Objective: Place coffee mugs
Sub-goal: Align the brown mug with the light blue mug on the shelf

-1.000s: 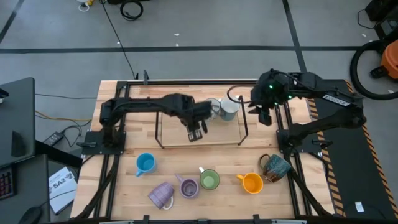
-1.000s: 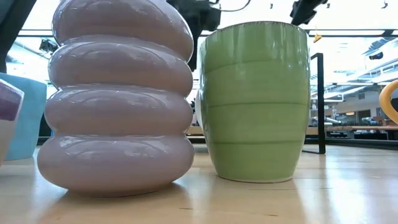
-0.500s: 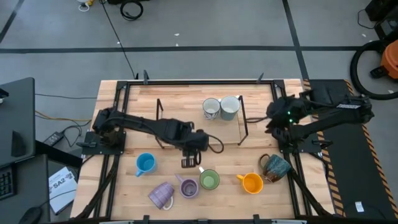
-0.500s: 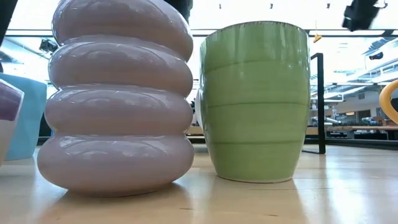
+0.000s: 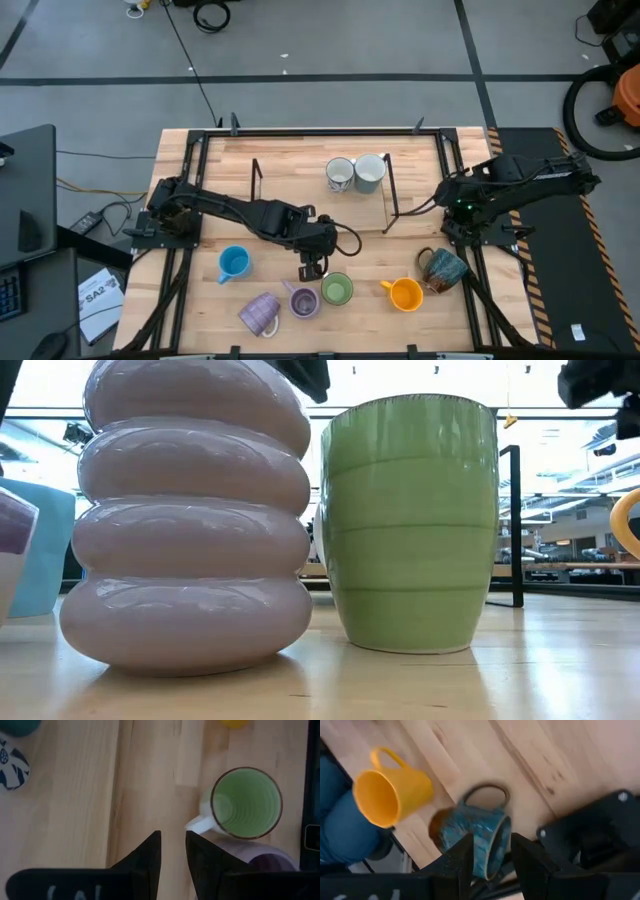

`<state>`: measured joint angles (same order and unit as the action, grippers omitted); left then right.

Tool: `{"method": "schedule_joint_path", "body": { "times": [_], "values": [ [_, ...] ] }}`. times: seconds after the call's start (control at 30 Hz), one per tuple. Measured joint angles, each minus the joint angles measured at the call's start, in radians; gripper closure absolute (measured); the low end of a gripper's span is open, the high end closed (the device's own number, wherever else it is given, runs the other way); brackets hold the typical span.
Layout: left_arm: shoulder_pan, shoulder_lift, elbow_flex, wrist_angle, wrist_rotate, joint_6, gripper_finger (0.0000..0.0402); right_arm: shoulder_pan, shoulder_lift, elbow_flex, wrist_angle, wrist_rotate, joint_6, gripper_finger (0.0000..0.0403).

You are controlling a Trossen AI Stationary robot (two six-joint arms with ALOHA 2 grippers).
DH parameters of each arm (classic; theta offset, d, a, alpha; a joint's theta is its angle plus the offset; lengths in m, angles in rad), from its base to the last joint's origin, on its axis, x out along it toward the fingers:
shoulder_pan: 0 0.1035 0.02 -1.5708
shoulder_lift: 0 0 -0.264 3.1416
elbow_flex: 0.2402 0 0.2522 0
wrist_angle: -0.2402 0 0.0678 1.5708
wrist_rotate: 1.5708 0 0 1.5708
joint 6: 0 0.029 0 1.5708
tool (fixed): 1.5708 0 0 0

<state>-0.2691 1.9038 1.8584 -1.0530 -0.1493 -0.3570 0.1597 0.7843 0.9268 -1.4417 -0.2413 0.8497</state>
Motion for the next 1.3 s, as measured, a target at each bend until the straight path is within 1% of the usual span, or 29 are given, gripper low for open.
{"method": "schedule_joint_path", "body": {
  "times": [0.17, 0.47, 0.67, 0.97, 1.3],
  "values": [
    [0.000, 0.000, 0.000, 0.004, 0.000, -0.025, 0.0306, 0.038, 0.000, -0.048, -0.001, -0.032, 0.058, 0.0267],
    [-0.005, 0.001, 0.000, 0.004, 0.000, -0.025, 0.0306, 0.111, 0.000, -0.128, 0.012, -0.080, 0.152, 0.0267],
    [-0.004, 0.001, 0.000, 0.004, 0.000, -0.025, 0.0306, 0.153, -0.030, -0.175, 0.102, -0.112, 0.198, 0.0267],
    [-0.005, 0.001, 0.000, 0.006, 0.000, -0.025, 0.0306, 0.217, -0.044, -0.188, 0.117, -0.075, 0.306, 0.0267],
    [-0.005, 0.001, 0.000, 0.009, 0.000, -0.026, 0.0306, 0.302, 0.030, -0.190, 0.120, -0.041, 0.471, 0.0267]
  ]
}}
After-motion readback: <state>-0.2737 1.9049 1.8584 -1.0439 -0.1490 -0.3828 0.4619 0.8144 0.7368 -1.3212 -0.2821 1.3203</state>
